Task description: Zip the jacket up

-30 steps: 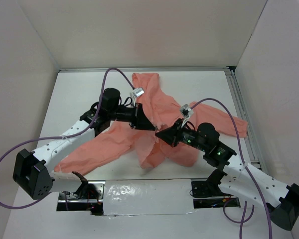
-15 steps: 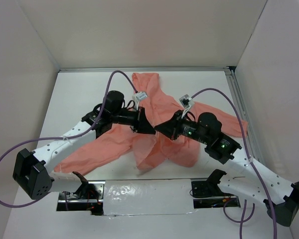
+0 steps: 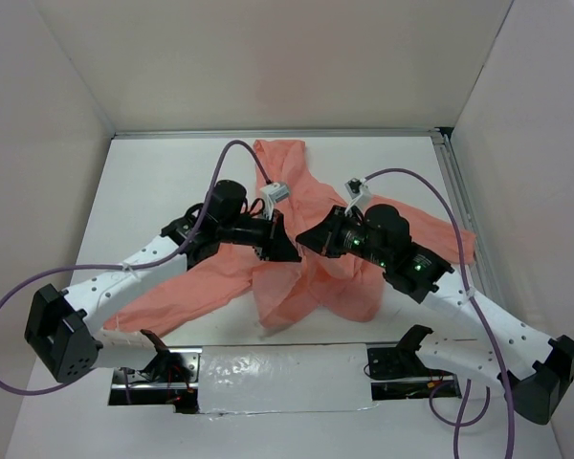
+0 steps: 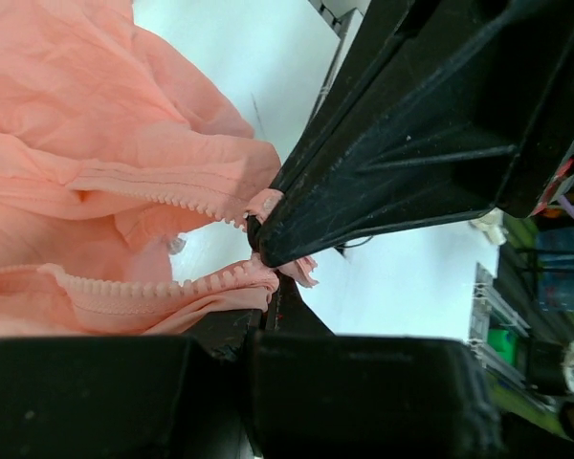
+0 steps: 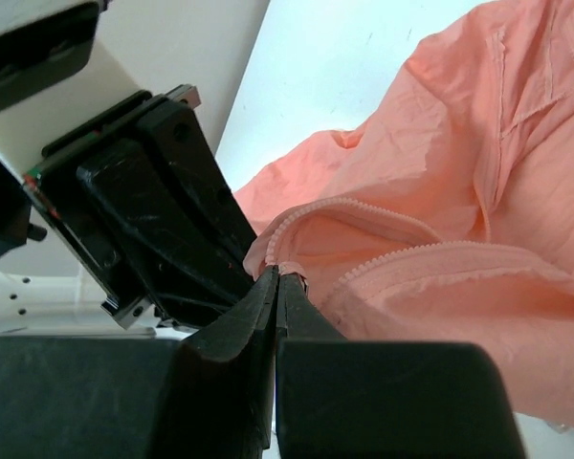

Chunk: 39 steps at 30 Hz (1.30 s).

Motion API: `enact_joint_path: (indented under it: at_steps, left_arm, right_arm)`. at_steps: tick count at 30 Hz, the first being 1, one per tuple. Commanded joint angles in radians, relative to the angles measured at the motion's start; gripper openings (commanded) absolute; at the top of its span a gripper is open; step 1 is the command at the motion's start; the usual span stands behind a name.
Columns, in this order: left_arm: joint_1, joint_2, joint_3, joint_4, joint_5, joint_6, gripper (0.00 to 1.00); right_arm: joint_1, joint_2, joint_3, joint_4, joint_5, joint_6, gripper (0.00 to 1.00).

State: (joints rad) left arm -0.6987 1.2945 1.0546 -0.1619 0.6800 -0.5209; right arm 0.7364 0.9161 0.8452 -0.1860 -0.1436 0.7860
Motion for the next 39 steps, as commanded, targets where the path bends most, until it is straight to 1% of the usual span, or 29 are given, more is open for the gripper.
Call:
enact_joint_path:
  at_steps: [1,3,6,7,8,9,10,11,12,14,16,18,20,21,22,25,26,27,28,29,30,31,32,33,36,39]
  left_arm:
    - [-0.042,-0.035,0.027,-0.059,0.016,0.065,0.00]
    - [-0.047,-0.032,0.036,-0.083,0.006,0.067,0.02]
    - [-0.047,-0.034,0.058,-0.116,-0.031,0.079,0.26]
    - [-0.047,-0.040,0.062,-0.119,-0.072,0.093,0.43]
    - [-0.047,-0.058,0.065,-0.137,-0.110,0.104,0.53]
    - [-0.047,-0.067,0.070,-0.146,-0.166,0.108,0.66]
    - [-0.047,-0.076,0.083,-0.157,-0.218,0.116,0.88]
    - [-0.047,-0.093,0.093,-0.180,-0.300,0.124,0.99]
    - [-0.047,-0.101,0.102,-0.188,-0.331,0.140,0.99]
    - [-0.048,-0.128,0.105,-0.163,-0.347,0.174,0.99]
    - [-0.054,-0.150,0.096,-0.146,-0.341,0.193,0.99]
    - [-0.065,-0.156,0.100,-0.146,-0.376,0.214,0.99]
    - [-0.100,-0.161,0.096,-0.145,-0.460,0.261,0.99]
    - [-0.113,-0.159,0.088,-0.134,-0.482,0.274,0.99]
    - [-0.139,-0.161,0.085,-0.133,-0.496,0.319,0.97]
    - [-0.205,-0.176,0.058,-0.088,-0.551,0.387,0.97]
    - [-0.222,-0.182,0.048,-0.070,-0.601,0.401,0.97]
    - [-0.240,-0.187,0.035,-0.051,-0.617,0.412,0.96]
    - [-0.246,-0.179,0.038,-0.050,-0.634,0.426,0.95]
    - [-0.251,-0.173,0.045,-0.051,-0.673,0.429,0.94]
    - [-0.257,-0.161,0.047,-0.051,-0.674,0.432,0.93]
    - [-0.259,-0.155,0.044,-0.042,-0.707,0.449,0.92]
    - [-0.259,-0.150,0.041,-0.034,-0.715,0.456,0.89]
    - [-0.262,-0.140,0.041,-0.031,-0.721,0.460,0.89]
    - [-0.263,-0.118,0.045,-0.047,-0.746,0.463,0.82]
    - [-0.266,-0.106,0.045,-0.048,-0.752,0.472,0.80]
  right_arm:
    - [-0.040,-0.020,0.038,0.083,0.070,0.058,0.00]
    - [-0.045,-0.017,0.052,0.080,0.050,0.058,0.00]
    - [-0.046,0.001,0.074,0.046,0.018,0.062,0.00]
    - [-0.046,0.000,0.066,0.040,-0.006,0.065,0.00]
    - [-0.045,-0.002,0.058,0.039,-0.013,0.077,0.00]
    - [-0.045,-0.005,0.049,0.034,-0.017,0.085,0.00]
    - [-0.045,-0.009,0.031,0.031,-0.039,0.091,0.00]
    - [-0.045,-0.013,0.020,0.034,-0.047,0.108,0.00]
    - [-0.045,-0.016,0.011,0.054,-0.059,0.117,0.00]
    - [-0.043,-0.020,0.002,0.059,-0.088,0.127,0.00]
    - [-0.043,-0.013,0.020,0.034,-0.090,0.122,0.00]
    - [-0.042,-0.010,0.028,0.025,-0.093,0.122,0.00]
    - [-0.042,-0.008,0.032,0.022,-0.103,0.133,0.00]
    - [-0.043,-0.006,0.040,0.013,-0.103,0.134,0.00]
    - [-0.045,0.001,0.046,-0.003,-0.096,0.143,0.00]
    - [-0.051,0.009,0.064,-0.023,-0.096,0.157,0.00]
    - [-0.058,0.016,0.068,-0.021,-0.114,0.163,0.00]
    - [-0.063,0.020,0.068,-0.018,-0.126,0.176,0.00]
    - [-0.066,0.026,0.065,0.000,-0.154,0.182,0.00]
    - [-0.072,0.027,0.068,0.005,-0.163,0.191,0.00]
    - [-0.074,0.030,0.069,0.006,-0.169,0.194,0.00]
    - [-0.074,0.036,0.072,0.010,-0.174,0.196,0.00]
    - [-0.078,0.036,0.077,0.014,-0.194,0.199,0.00]
    - [-0.081,0.038,0.077,0.017,-0.197,0.205,0.00]
    - [-0.088,0.041,0.084,0.011,-0.194,0.203,0.00]
    - [-0.095,0.043,0.083,0.014,-0.203,0.213,0.00]
